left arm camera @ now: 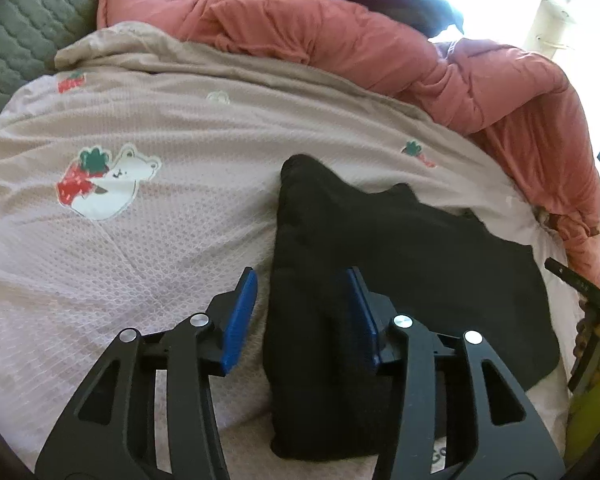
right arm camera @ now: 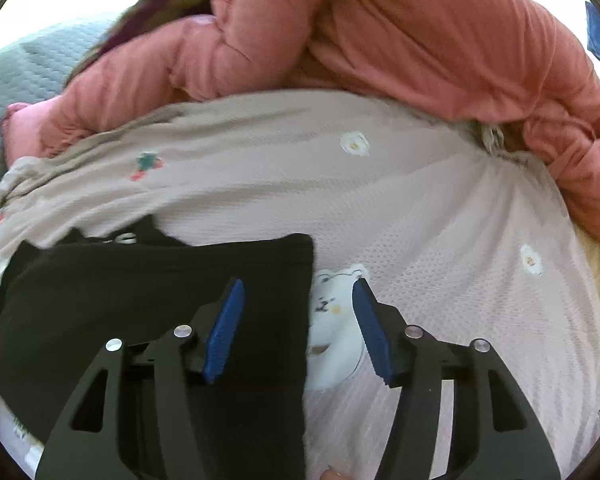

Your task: Fold small clothes

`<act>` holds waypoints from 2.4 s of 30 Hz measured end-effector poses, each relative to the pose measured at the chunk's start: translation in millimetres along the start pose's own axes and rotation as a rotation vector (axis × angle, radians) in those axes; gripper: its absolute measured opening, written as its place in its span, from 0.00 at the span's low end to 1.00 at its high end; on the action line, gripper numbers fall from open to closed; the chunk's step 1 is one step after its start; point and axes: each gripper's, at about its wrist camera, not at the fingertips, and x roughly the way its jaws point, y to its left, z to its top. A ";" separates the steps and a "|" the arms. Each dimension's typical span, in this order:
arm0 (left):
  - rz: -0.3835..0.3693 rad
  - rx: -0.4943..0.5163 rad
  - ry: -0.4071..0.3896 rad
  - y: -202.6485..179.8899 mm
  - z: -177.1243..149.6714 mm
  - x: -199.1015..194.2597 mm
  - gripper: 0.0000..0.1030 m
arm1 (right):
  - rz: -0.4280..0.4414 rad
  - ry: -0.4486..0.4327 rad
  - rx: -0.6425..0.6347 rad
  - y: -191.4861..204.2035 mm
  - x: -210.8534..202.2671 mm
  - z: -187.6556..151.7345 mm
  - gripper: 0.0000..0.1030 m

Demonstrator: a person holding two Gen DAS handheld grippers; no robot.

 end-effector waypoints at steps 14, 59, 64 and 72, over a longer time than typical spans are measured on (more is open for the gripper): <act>-0.022 0.062 0.002 -27.5 -12.7 -26.4 0.50 | 0.134 -0.038 -0.148 61.2 -65.0 -38.5 0.59; 0.034 0.055 0.057 -20.8 -40.7 -53.4 0.80 | 0.199 0.076 -0.176 94.0 -93.0 -80.8 0.93; 0.035 0.041 0.046 -16.6 -37.2 -58.4 0.88 | 0.218 0.068 -0.202 105.4 -99.3 -81.2 0.95; 0.038 0.013 0.010 -4.7 -30.4 -69.9 0.91 | 0.270 0.053 -0.261 140.9 -104.5 -81.1 0.95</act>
